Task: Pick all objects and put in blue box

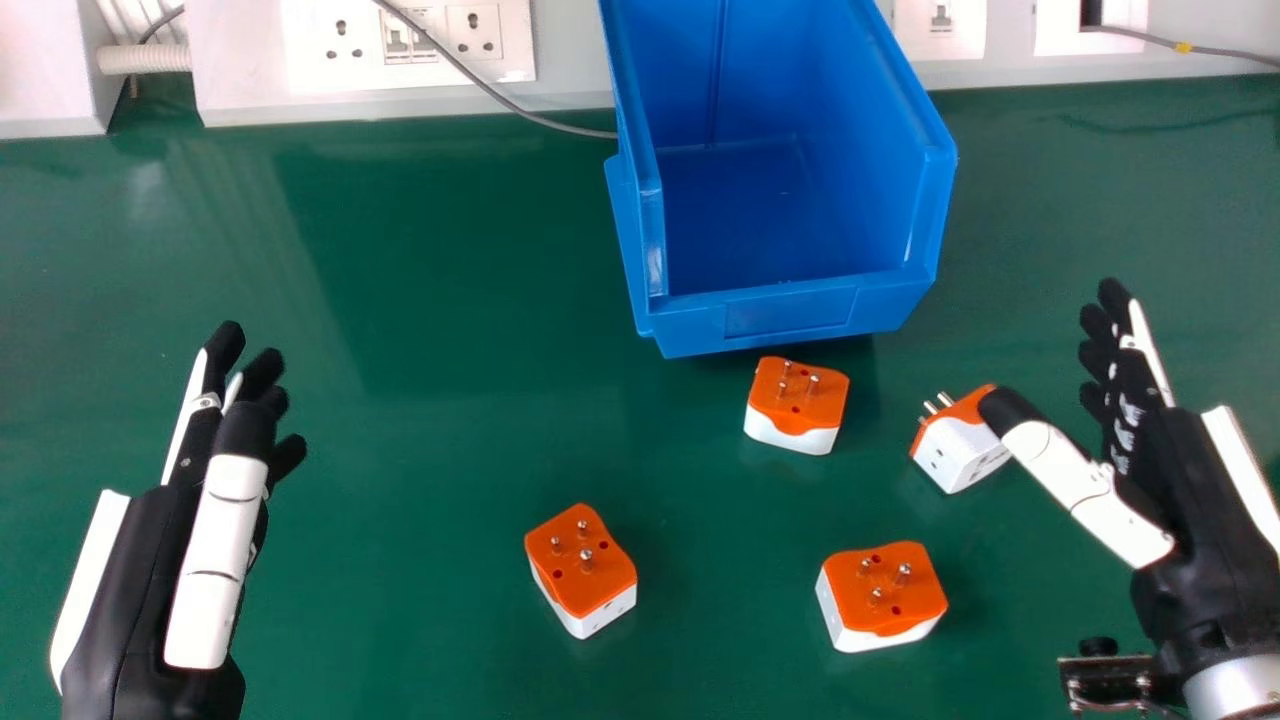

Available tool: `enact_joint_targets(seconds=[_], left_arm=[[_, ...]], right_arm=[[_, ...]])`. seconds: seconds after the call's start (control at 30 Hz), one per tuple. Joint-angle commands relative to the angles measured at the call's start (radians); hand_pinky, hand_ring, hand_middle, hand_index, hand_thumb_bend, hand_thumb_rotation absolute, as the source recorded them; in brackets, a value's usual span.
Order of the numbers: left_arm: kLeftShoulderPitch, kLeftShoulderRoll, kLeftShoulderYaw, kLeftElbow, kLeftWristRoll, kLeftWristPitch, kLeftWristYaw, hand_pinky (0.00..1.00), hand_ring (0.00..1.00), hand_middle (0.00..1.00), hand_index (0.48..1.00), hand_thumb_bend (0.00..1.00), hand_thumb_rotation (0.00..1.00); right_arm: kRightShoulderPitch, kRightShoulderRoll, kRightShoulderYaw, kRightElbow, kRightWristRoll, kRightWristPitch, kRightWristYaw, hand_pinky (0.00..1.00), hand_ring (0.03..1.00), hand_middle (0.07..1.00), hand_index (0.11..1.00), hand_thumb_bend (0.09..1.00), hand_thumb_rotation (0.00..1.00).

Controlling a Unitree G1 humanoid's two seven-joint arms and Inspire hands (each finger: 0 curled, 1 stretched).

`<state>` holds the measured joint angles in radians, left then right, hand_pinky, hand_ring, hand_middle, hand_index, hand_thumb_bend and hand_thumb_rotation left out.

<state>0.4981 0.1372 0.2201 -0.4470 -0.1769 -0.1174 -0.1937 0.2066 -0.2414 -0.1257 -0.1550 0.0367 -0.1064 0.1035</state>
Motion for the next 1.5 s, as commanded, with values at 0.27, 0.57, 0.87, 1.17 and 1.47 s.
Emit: enact_joint_targets(seconds=[0.27, 0.57, 0.87, 1.17, 1.47], left_arm=[[-0.012, -0.018, 0.003, -0.038, -0.098, 0.049, -0.005, 0.98, 1.0, 1.0, 1.0, 0.78, 1.0], [-0.01, -0.027, 0.0, -0.031, -0.135, 0.035, -0.027, 1.0, 1.0, 1.0, 1.0, 0.77, 1.0], [-0.011, -0.031, 0.008, -0.018, -0.096, -0.005, -0.015, 1.0, 1.0, 1.0, 1.0, 0.78, 1.0], [-0.012, -0.034, 0.006, -0.024, -0.08, 0.005, 0.005, 0.99, 1.0, 1.0, 1.0, 0.8, 1.0], [-0.007, -0.031, 0.003, -0.036, -0.081, 0.017, 0.005, 0.97, 1.0, 1.0, 1.0, 0.81, 1.0]], right_arm=[[-0.006, -0.012, -0.05, -0.012, 0.04, -0.038, 0.057, 1.0, 1.0, 1.0, 1.0, 0.501, 0.9], [0.006, 0.004, -0.082, -0.033, 0.141, -0.012, 0.114, 1.0, 1.0, 1.0, 1.0, 0.472, 0.96], [-0.004, 0.053, -0.085, -0.014, 0.178, -0.048, 0.117, 1.0, 1.0, 1.0, 1.0, 0.437, 0.99], [-0.005, 0.069, -0.093, -0.021, 0.179, -0.042, 0.114, 1.0, 1.0, 1.0, 1.0, 0.437, 1.0], [-0.015, 0.096, -0.12, -0.019, 0.294, 0.015, 0.126, 1.0, 1.0, 1.0, 1.0, 0.435, 1.0]])
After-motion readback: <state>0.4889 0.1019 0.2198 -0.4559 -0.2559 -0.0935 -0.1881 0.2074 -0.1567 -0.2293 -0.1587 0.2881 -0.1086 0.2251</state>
